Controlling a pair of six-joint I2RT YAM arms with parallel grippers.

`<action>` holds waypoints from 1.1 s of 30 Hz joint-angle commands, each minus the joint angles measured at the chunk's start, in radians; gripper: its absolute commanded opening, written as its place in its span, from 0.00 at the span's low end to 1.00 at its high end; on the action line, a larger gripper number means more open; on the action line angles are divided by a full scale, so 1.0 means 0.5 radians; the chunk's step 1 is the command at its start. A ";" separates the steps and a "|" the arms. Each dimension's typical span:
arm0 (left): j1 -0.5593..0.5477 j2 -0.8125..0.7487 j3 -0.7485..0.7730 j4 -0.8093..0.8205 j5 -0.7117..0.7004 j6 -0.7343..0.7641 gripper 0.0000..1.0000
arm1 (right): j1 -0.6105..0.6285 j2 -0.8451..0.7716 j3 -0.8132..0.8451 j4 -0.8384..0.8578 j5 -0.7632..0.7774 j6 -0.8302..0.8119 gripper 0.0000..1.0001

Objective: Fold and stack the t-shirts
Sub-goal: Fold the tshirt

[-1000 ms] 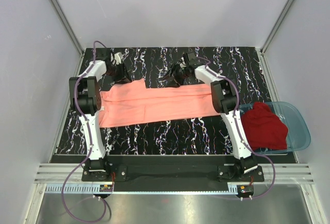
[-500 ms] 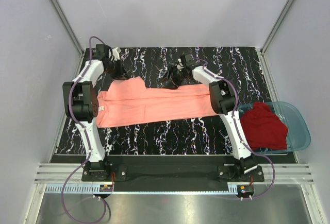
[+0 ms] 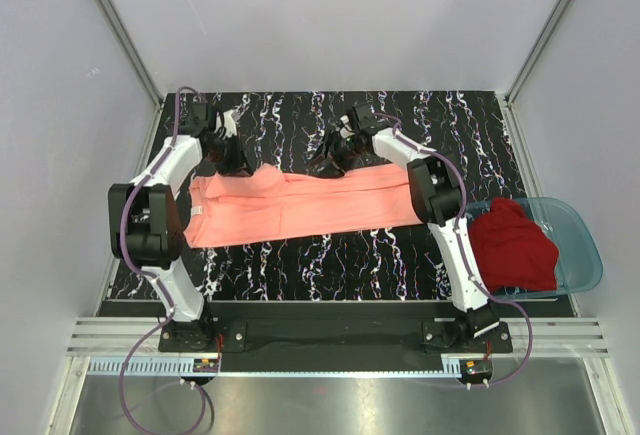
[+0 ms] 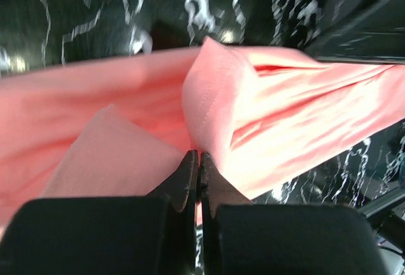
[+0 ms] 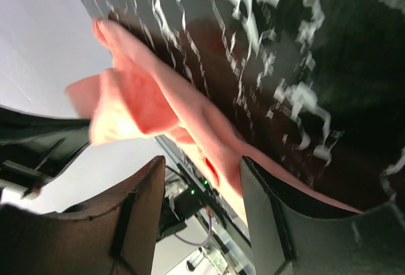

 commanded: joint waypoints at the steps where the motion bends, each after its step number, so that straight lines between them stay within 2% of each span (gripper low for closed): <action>1: 0.000 -0.129 -0.160 -0.040 -0.096 -0.030 0.00 | 0.042 -0.234 -0.124 -0.008 -0.085 -0.062 0.58; 7: 0.000 -0.255 -0.354 -0.003 -0.179 -0.048 0.00 | 0.061 -0.333 -0.324 -0.008 -0.079 -0.157 0.57; 11: 0.000 -0.280 -0.400 0.025 -0.167 -0.054 0.00 | 0.058 -0.342 -0.303 -0.121 0.068 -0.307 0.58; 15: 0.000 -0.304 -0.394 0.028 -0.136 -0.069 0.00 | 0.058 -0.247 -0.064 -0.381 0.274 -0.555 0.61; 19: 0.000 -0.396 -0.492 0.019 -0.136 -0.076 0.00 | 0.052 -0.247 0.078 -0.501 0.525 -0.703 0.65; 21: 0.000 -0.445 -0.550 -0.024 -0.164 -0.069 0.00 | 0.055 -0.247 0.215 -0.645 0.651 -0.813 0.69; 24: 0.000 -0.510 -0.615 -0.076 -0.191 -0.069 0.00 | 0.052 -0.225 0.469 -0.976 0.933 -0.978 0.71; 26: 0.000 -0.565 -0.631 -0.110 -0.228 -0.085 0.00 | 0.049 -0.259 0.516 -1.154 1.139 -1.059 0.72; 27: 0.000 -0.583 -0.625 -0.147 -0.237 -0.091 0.02 | 0.046 -0.280 0.492 -1.188 1.203 -1.080 0.71; 28: 0.000 -0.620 -0.603 -0.156 -0.277 -0.124 0.22 | 0.046 -0.338 0.419 -1.234 1.301 -1.117 0.68; 29: 0.000 -0.638 -0.594 -0.156 -0.289 -0.149 0.36 | 0.043 -0.369 0.376 -1.250 1.354 -1.123 0.66; 30: 0.000 -0.654 -0.566 -0.150 -0.302 -0.164 0.44 | 0.043 -0.397 0.327 -1.256 1.406 -1.120 0.64; 33: 0.009 -0.685 -0.496 -0.108 -0.504 -0.259 0.49 | 0.015 -0.492 0.121 -1.207 1.510 -1.102 0.53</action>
